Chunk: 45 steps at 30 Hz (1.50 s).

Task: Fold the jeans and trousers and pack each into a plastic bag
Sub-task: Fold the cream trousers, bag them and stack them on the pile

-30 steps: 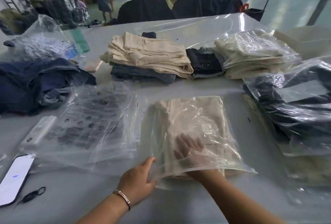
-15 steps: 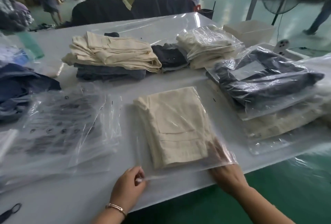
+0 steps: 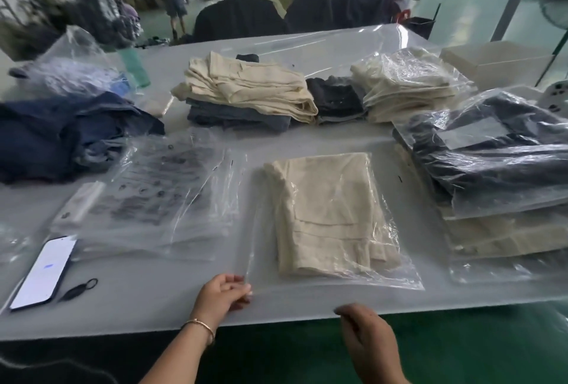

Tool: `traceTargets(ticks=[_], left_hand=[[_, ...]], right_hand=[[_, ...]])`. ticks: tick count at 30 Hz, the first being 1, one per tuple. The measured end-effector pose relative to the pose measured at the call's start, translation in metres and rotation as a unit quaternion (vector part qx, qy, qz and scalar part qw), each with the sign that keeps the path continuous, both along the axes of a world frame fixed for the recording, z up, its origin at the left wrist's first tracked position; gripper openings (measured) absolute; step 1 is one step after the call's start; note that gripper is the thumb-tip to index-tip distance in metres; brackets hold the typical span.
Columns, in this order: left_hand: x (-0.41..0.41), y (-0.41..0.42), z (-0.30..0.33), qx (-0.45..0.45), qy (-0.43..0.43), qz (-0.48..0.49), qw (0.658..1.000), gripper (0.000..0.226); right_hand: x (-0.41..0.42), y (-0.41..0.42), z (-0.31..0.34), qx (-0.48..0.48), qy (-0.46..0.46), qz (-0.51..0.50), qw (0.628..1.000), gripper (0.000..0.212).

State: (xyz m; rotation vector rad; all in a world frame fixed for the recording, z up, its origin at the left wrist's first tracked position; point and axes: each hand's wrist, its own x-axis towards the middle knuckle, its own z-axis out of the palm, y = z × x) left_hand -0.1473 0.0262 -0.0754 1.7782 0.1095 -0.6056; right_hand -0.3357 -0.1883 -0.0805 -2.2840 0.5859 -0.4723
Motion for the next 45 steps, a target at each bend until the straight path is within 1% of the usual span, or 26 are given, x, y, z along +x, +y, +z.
traceTargets(ticks=[1,2,3,4,5,6,7,8,9,11,14,17,19,22,24,25,29,32,35,39,41,43,44,45], left_hand=[[0.001,0.001,-0.002,-0.007,0.005,-0.007,1.0,0.01],[0.002,0.001,-0.003,-0.006,0.007,-0.02,1.0,0.005],[0.003,0.001,-0.004,-0.004,0.004,-0.034,0.999,0.004],[0.004,0.002,-0.005,0.005,-0.003,-0.048,0.999,0.007],[0.005,0.002,-0.005,0.012,-0.011,-0.063,0.998,0.01],[0.006,0.003,-0.005,0.021,-0.017,-0.079,0.996,0.012],[0.007,0.004,-0.005,0.026,-0.023,-0.097,0.995,0.014],[0.008,0.006,-0.005,0.036,-0.025,-0.115,0.992,0.016],[0.009,0.007,-0.006,0.039,-0.023,-0.129,0.991,0.018],[0.01,0.008,-0.007,0.024,0.009,-0.14,0.99,0.022],[0.013,0.01,-0.009,0.0,0.05,-0.152,0.987,0.032],[0.018,0.013,-0.01,0.006,0.042,-0.171,0.984,0.031],[0.018,0.014,-0.01,0.001,0.034,-0.173,0.984,0.026],[0.017,0.013,-0.014,0.029,-0.022,-0.178,0.983,0.027],[0.017,0.013,-0.016,0.052,-0.063,-0.191,0.978,0.029],[0.017,0.013,-0.017,0.054,-0.069,-0.193,0.977,0.029],[0.019,0.013,-0.016,0.056,-0.065,-0.193,0.977,0.026],[0.02,0.013,-0.014,0.048,-0.065,-0.191,0.978,0.027],[0.021,0.013,-0.01,0.057,-0.06,-0.19,0.978,0.028],[0.021,0.012,-0.007,0.058,-0.051,-0.179,0.981,0.028],[0.02,0.01,-0.006,0.06,-0.048,-0.177,0.981,0.028],[0.019,0.01,-0.006,0.06,-0.04,-0.168,0.983,0.028],[0.019,0.01,-0.005,0.062,-0.032,-0.162,0.984,0.028],[0.019,0.01,-0.005,0.065,-0.022,-0.155,0.986,0.027]], right_hand=[[0.009,0.013,0.004,0.115,0.033,-0.001,0.993,0.027],[0.02,0.025,0.006,0.235,0.067,0.014,0.97,0.024],[0.031,0.037,0.01,0.353,0.095,0.033,0.93,0.018],[0.042,0.05,0.015,0.455,0.115,0.042,0.882,0.012],[0.053,0.061,0.019,0.539,0.126,0.034,0.832,0.01],[0.063,0.073,0.023,0.601,0.126,0.014,0.789,0.012],[0.072,0.083,0.025,0.645,0.117,-0.01,0.755,0.015],[0.08,0.092,0.027,0.671,0.106,-0.032,0.733,0.018],[0.089,0.1,0.029,0.682,0.098,-0.05,0.723,0.021],[0.103,0.115,0.031,0.675,0.09,-0.076,0.728,0.026],[0.115,0.13,0.032,0.642,0.076,-0.114,0.754,0.018],[0.119,0.139,0.032,0.607,0.061,-0.133,0.781,0.018],[0.12,0.142,0.035,0.597,0.045,-0.145,0.787,0.018],[0.119,0.137,0.039,0.598,0.019,-0.188,0.779,0.013],[0.113,0.122,0.038,0.597,0.005,-0.226,0.77,0.013],[0.107,0.111,0.037,0.593,-0.005,-0.245,0.767,0.015],[0.07,0.048,0.035,0.544,-0.051,-0.322,0.773,0.022],[0.044,-0.004,0.036,0.542,-0.068,-0.362,0.755,0.025],[0.028,-0.046,0.038,0.563,-0.088,-0.372,0.733,0.026],[0.007,-0.083,0.042,0.57,-0.104,-0.383,0.72,0.021],[0.0,-0.093,0.043,0.57,-0.086,-0.37,0.729,0.021],[-0.005,-0.1,0.042,0.563,-0.063,-0.348,0.747,0.02],[-0.006,-0.102,0.041,0.551,-0.048,-0.337,0.762,0.016],[-0.006,-0.105,0.041,0.523,-0.031,-0.327,0.786,0.012]])
